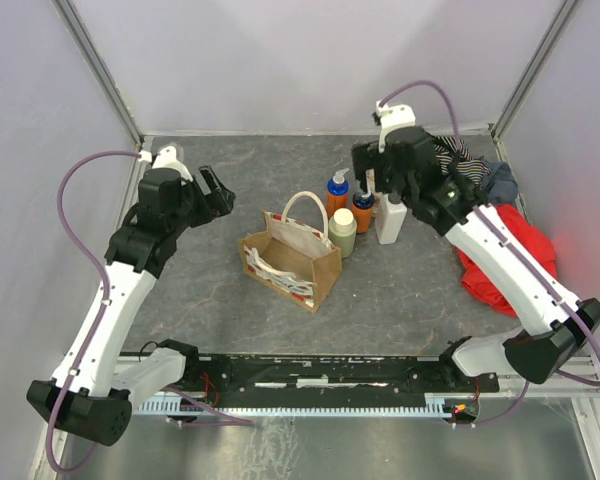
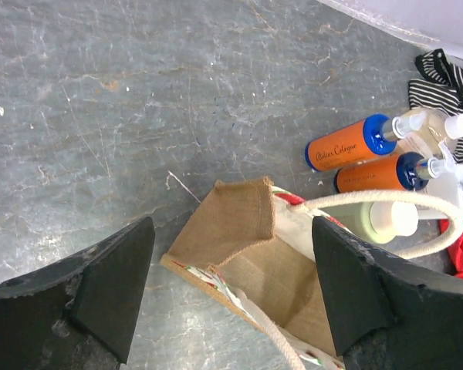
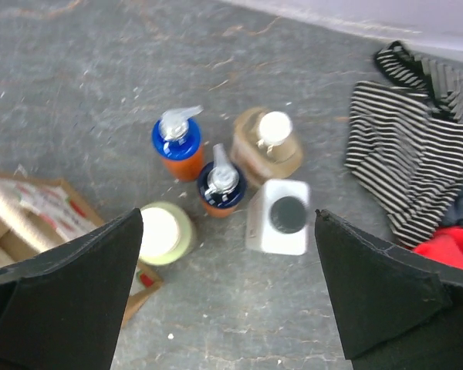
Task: Take the personal care products out of the canvas bag
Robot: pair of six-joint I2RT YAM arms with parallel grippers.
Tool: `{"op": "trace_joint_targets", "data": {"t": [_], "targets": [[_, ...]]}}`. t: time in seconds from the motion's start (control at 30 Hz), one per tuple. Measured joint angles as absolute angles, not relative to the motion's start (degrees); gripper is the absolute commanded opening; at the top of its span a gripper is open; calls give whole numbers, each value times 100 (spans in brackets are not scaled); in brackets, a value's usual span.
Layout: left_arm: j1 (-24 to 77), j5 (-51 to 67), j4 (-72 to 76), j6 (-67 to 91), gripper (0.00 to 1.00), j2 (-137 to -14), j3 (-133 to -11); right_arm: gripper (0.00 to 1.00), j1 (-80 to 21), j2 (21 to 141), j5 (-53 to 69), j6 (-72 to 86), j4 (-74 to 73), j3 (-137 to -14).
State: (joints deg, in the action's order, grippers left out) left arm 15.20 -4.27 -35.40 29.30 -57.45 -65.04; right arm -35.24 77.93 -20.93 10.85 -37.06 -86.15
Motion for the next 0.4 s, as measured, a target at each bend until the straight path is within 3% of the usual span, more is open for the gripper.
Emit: {"op": "trace_joint_targets", "data": {"t": [0.1, 0.17, 0.27, 0.4], "targets": [[1520, -585, -3498, 2808, 53, -5961, -6683, 100, -3251, 7959, -2213, 1085, -3918, -9122], [1520, -760, -3500, 2716, 45, -6206, -6814, 100, -2991, 7983, -2215, 1096, -4038, -9205], [1520, -980, -3538, 2596, 48, -6530, -6956, 100, -2582, 8064, -2025, 1144, -4300, -9262], [1520, -1190, -3640, 2502, 69, -6842, -7207, 100, -2178, 8230, -1680, 1190, -4484, -9295]]}}
